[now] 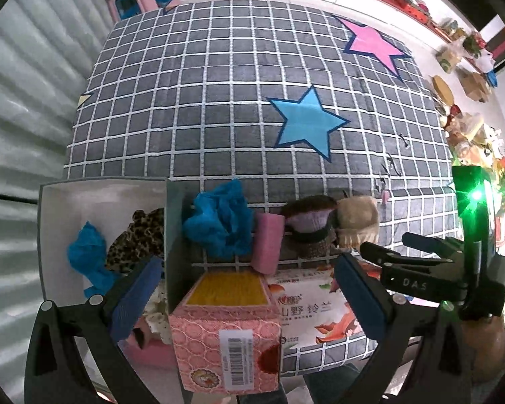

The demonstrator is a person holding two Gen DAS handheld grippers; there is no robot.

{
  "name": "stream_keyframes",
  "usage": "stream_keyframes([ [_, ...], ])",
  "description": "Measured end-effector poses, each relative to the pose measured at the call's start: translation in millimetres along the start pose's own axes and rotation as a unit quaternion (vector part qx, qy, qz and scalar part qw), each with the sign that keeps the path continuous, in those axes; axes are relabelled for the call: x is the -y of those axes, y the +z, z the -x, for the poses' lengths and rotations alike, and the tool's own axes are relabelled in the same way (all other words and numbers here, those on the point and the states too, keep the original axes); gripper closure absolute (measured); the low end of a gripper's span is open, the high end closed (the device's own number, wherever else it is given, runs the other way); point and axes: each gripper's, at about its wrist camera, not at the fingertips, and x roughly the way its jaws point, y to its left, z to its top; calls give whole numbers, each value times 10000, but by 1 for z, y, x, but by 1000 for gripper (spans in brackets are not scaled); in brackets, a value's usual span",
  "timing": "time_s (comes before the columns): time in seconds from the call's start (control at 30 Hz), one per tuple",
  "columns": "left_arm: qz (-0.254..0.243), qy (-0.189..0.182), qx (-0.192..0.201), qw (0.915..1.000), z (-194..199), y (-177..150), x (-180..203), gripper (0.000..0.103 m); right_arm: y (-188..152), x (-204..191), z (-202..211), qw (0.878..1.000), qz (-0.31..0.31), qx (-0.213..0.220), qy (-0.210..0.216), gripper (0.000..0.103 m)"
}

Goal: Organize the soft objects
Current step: 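Grasp the beige burlap pouch with right tool while left tool grasps a pink-white knit item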

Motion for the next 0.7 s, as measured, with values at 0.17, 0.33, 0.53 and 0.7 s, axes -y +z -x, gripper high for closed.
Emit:
stream_keyframes([
  [0.17,52,80,-86,9999,-5,8,1,0,18,-10,-11,9991,307,-29,-280,17],
  [0.33,-56,119,-235,9996,-16,15,16,0,30,6,-35,9993,57,-223,-286,17],
  [0.53,-169,198,-436,9987,-33,26,39,0,33,10,-58,9991,43,-365,-190,17],
  [0.7,-176,199,-613,9978,-49,35,55,0,28,12,-56,9993,236,-178,-206,53],
])
